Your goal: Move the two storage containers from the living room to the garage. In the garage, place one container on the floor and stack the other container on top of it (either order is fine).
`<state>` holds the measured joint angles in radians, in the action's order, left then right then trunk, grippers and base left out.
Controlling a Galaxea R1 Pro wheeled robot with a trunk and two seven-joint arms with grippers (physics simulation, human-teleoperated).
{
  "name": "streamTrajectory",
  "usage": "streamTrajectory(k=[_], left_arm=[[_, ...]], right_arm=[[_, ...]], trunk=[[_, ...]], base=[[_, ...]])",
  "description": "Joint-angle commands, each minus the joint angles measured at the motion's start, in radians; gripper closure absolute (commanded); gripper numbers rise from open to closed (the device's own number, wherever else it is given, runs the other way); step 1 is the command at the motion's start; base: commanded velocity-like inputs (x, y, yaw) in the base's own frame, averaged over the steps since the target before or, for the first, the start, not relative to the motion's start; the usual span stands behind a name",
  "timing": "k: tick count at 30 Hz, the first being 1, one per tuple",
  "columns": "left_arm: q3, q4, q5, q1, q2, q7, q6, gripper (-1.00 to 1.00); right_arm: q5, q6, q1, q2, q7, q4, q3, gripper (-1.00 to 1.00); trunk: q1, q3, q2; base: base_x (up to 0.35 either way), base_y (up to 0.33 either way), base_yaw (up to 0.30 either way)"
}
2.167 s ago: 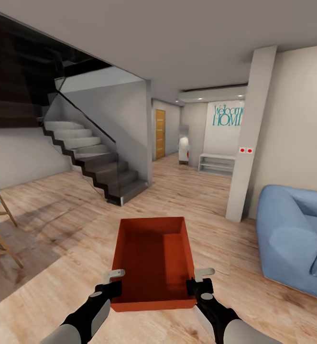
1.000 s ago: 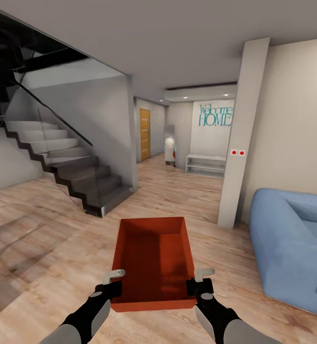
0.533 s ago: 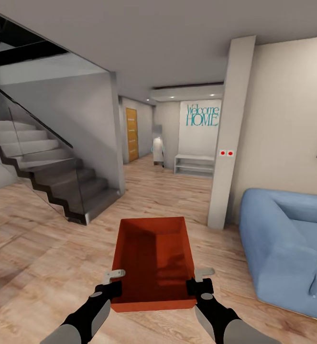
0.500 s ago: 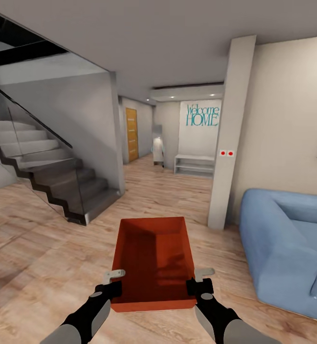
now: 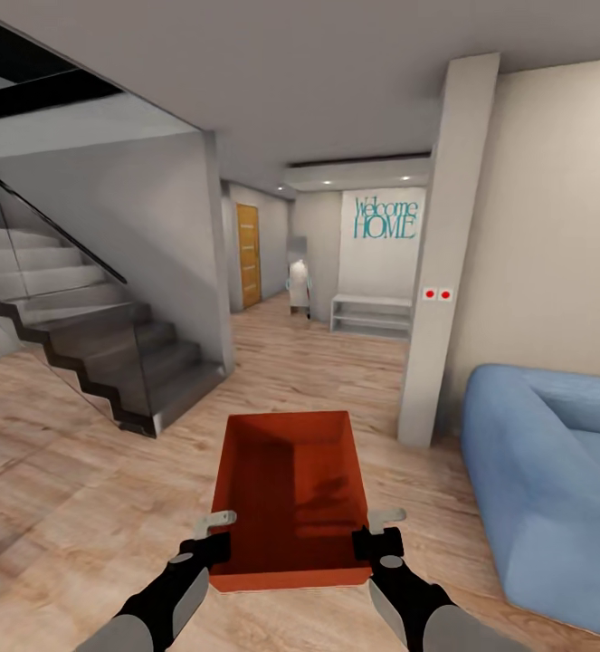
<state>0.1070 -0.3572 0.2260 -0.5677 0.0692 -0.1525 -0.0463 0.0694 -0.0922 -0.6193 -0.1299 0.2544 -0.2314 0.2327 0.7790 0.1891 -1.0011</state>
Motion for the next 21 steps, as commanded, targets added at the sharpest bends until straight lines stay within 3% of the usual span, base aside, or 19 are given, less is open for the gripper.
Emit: streamTrajectory(k=[1, 21], left_arm=[[0.005, 0.005, 0.010, 0.000, -0.025, -0.054, -0.006, 1.00], [0.005, 0.006, 0.015, 0.000, -0.029, -0.055, -0.006, 1.00]], right_arm=[[-0.010, -0.006, -0.002, 0.000, 0.009, -0.003, -0.018, 1.00], [-0.012, -0.007, -0.002, 0.001, 0.009, -0.003, -0.017, 1.00]], trunk=[[0.001, 0.001, -0.001], [0.001, 0.001, -0.001]], base=[[0.324, 0.000, 0.000], [0.324, 0.000, 0.000]])
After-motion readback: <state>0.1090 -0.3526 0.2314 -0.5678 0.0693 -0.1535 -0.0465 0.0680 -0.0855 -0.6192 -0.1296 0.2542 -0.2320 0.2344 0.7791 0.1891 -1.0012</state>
